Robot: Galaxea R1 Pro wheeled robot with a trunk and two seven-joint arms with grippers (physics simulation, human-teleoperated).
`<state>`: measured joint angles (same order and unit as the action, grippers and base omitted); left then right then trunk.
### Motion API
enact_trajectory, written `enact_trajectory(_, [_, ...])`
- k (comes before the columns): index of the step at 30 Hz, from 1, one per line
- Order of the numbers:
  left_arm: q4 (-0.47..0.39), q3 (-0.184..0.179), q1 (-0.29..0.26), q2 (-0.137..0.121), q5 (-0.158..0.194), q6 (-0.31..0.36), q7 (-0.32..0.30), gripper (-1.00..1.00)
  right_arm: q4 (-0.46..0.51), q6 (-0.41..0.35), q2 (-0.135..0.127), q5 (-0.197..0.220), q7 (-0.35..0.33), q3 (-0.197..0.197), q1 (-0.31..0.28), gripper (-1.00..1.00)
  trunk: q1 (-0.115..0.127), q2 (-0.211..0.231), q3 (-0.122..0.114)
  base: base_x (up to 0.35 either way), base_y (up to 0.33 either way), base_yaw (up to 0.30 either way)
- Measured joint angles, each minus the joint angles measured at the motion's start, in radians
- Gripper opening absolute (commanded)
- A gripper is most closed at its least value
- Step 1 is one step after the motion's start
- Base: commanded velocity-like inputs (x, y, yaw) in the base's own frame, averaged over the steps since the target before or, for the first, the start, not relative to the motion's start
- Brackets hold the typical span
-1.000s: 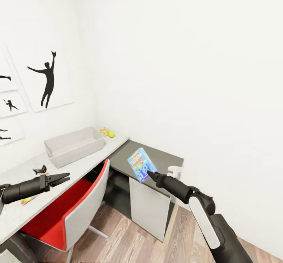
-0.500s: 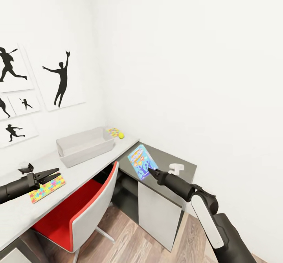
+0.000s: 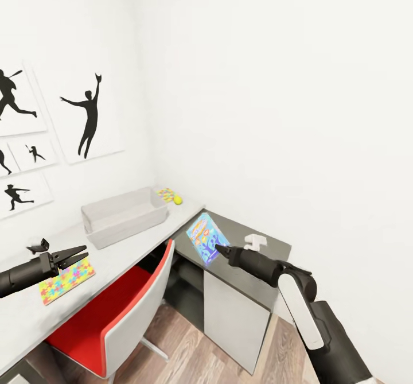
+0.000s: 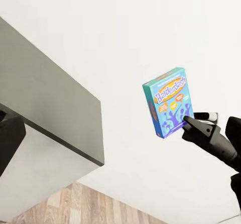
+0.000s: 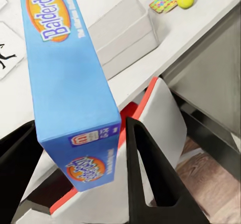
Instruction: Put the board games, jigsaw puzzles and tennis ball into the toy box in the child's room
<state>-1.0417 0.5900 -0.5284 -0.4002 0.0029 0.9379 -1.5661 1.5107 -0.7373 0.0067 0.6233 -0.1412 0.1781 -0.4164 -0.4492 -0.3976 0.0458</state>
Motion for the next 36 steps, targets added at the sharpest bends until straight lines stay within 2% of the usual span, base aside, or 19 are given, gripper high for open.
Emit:
enact_trajectory(8, [0.0, 0.0, 0.0, -0.001, 0.0, -0.001, 0.0, 1.0, -0.004, -0.029, 0.008, 0.03, 0.037, -0.012, -0.03, -1.0, 0.0, 0.0, 0.001, 0.026, -0.048, 0.089])
enact_trajectory(20, [0.0, 0.0, 0.0, -0.001, 0.0, -0.001, 0.0, 1.0, -0.005, -0.031, 0.014, 0.019, 0.042, -0.008, -0.032, -1.0, 0.0, 0.0, 0.001, 0.015, -0.065, 0.267])
enact_trajectory(26, [0.0, 0.0, 0.0, -0.002, 0.0, 0.0, 0.0, 1.0, -0.005, -0.032, 0.015, 0.018, 0.043, -0.007, -0.034, -1.0, 0.0, 0.0, 0.001, 0.22, 0.176, 0.279])
enact_trajectory(36, [0.0, 0.0, 0.0, -0.002, 0.0, -0.001, 0.0, 1.0, -0.008, -0.037, 0.014, 0.021, 0.043, -0.014, -0.08, -1.0, 0.0, 0.0, 0.002, 0.31, 0.106, 0.279])
